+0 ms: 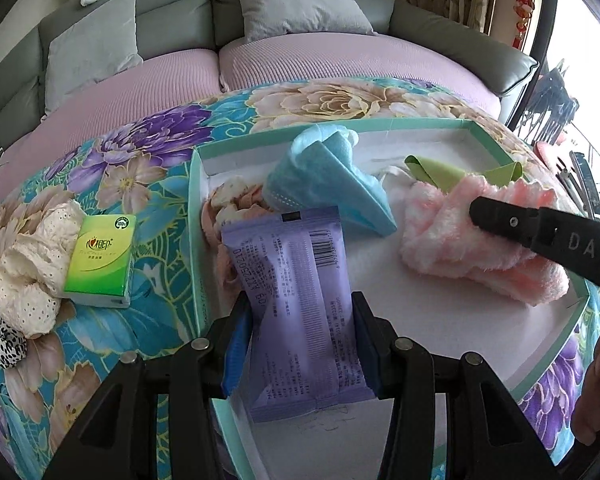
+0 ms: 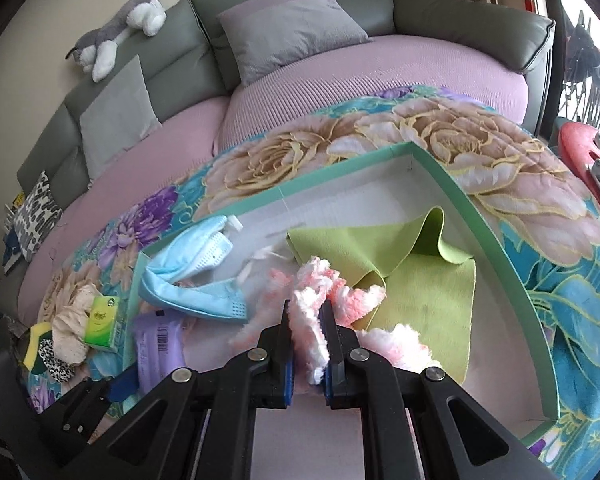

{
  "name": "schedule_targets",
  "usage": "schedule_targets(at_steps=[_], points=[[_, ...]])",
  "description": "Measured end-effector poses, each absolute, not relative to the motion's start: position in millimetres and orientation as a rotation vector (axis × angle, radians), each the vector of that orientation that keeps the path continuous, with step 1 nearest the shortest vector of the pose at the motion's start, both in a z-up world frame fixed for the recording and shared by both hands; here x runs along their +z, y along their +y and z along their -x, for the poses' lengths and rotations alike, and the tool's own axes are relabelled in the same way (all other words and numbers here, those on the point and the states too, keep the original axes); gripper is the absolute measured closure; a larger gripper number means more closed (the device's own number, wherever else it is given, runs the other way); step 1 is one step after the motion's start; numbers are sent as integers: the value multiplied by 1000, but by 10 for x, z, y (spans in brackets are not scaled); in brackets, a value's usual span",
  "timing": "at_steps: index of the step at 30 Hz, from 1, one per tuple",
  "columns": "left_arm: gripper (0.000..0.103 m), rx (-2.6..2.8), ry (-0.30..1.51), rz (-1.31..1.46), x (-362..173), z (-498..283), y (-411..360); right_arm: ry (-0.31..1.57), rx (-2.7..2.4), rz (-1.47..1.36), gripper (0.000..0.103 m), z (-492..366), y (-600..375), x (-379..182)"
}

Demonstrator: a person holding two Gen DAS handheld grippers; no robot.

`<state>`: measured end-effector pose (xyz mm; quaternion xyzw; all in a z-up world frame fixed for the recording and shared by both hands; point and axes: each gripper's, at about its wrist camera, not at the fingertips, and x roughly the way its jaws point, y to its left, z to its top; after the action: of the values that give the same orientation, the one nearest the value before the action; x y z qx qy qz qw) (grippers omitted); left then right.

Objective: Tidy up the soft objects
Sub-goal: 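Carry the purple packet and pink fluffy cloth over the white tray, then open both grippers to drop the packet and pink cloth into the tray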

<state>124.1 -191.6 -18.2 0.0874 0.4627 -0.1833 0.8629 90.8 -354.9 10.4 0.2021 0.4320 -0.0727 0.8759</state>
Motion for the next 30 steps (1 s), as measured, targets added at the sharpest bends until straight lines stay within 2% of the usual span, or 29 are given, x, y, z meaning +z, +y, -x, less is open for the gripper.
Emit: schedule_targets(at_steps=[19, 23, 24, 25, 27, 30], points=[[52, -389, 977, -180, -187, -1263, -1910, 911, -167, -397, 89, -909, -3532, 166], [50, -391, 974, -187, -164, -1242, -1915, 908, -170, -406, 77, -896, -3560, 198], [48, -392, 972, -185, -155, -1237, -1911, 904, -173, -403, 68, -889, -3562, 221], [40, -394, 969, -181, -139, -1232, -1902, 900, -174, -402, 53, -883, -3561, 235], [35, -398, 958, -168, -93, -1222, -1879, 879, -169, -399, 38, -860, -3558, 296], [34, -399, 935, -154, -2, -1203, -1839, 844, -156, -405, 38, -823, -3555, 402]])
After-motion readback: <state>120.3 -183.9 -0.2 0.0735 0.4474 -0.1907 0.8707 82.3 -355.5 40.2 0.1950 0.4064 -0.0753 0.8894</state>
